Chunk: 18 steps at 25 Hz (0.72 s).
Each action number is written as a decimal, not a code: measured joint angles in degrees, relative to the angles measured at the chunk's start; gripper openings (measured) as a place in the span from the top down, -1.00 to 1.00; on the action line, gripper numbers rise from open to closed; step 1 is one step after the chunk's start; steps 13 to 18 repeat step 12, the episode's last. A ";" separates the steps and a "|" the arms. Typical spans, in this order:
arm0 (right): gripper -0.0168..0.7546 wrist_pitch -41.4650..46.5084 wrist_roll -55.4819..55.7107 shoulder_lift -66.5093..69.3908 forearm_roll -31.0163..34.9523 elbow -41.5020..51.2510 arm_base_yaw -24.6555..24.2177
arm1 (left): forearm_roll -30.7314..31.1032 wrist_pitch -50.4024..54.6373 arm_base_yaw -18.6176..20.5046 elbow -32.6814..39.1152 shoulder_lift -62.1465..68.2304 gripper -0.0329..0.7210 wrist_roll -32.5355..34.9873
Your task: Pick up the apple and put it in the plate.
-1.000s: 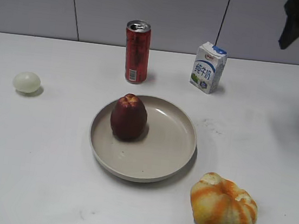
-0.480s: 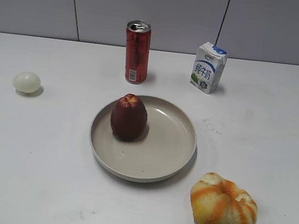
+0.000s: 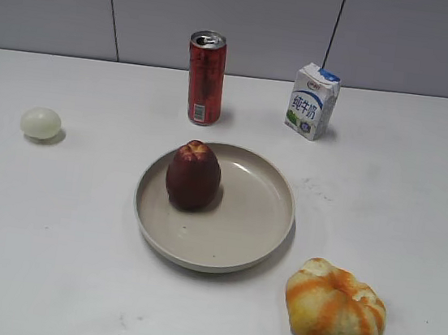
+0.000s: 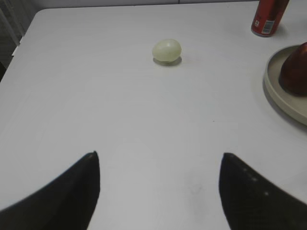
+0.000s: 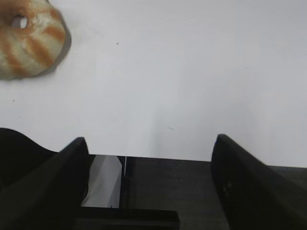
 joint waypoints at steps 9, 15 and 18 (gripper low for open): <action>-0.58 0.01 0.01 -28.39 1.22 3.28 0.00 | 0.00 -0.05 0.00 0.00 0.00 -0.65 -0.01; -0.58 0.01 0.01 -35.34 1.22 3.28 0.00 | 0.00 -0.05 0.00 0.00 0.00 -0.65 -0.01; -0.58 0.01 0.01 -35.34 1.22 3.28 0.00 | 0.00 -0.05 0.00 0.00 0.00 -0.65 -0.01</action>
